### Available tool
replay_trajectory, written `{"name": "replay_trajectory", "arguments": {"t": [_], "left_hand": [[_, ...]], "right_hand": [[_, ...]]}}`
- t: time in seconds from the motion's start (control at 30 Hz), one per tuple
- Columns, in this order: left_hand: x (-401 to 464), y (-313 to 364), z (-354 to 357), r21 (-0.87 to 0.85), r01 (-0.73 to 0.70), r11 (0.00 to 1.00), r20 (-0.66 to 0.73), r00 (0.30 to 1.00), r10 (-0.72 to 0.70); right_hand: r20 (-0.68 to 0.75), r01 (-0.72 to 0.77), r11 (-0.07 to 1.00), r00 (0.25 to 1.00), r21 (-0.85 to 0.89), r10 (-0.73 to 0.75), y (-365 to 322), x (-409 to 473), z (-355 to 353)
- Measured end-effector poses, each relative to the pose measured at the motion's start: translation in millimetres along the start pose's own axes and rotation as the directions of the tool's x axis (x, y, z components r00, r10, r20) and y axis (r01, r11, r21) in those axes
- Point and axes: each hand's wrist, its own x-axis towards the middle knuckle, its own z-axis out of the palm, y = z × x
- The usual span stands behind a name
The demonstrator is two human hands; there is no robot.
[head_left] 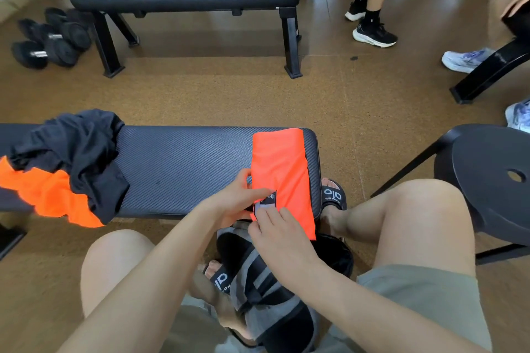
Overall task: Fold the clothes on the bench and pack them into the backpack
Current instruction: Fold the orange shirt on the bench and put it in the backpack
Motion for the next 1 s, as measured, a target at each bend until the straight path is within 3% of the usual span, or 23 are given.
{"name": "replay_trajectory", "arguments": {"t": [0.27, 0.53, 0.67, 0.77, 0.83, 0.9, 1.0], "left_hand": [[12, 12, 10, 0.099, -0.065, 0.993, -0.107, 0.991, 0.076], [19, 16, 9, 0.128, -0.074, 0.989, -0.147, 0.985, 0.093], [23, 11, 6, 0.097, -0.058, 0.994, -0.184, 0.98, 0.075], [23, 8, 4, -0.07, -0.043, 0.997, -0.244, 0.97, 0.025], [24, 6, 1, -0.125, -0.03, 0.992, -0.271, 0.963, -0.005], [24, 3, 1, -0.114, -0.024, 0.993, -0.246, 0.969, -0.005], [22, 2, 3, -0.072, -0.046, 0.996, -0.241, 0.97, 0.027]], "right_hand": [[0.078, -0.033, 0.999, 0.996, -0.034, 0.035, 3, 17, -2], [0.058, 0.106, 0.992, 0.993, -0.069, -0.102, 14, 21, -1], [0.068, 0.202, 0.979, 0.977, -0.001, -0.201, 6, 2, 6], [0.06, 0.198, 0.979, 0.978, 0.055, -0.202, 4, -15, 14], [0.029, 0.119, 0.982, 0.992, 0.146, -0.125, 10, -20, 14], [-0.046, -0.06, 0.947, 0.996, 0.316, 0.078, 20, -20, 9], [-0.06, -0.324, 0.822, 0.916, 0.469, 0.396, 41, -25, 2]]}}
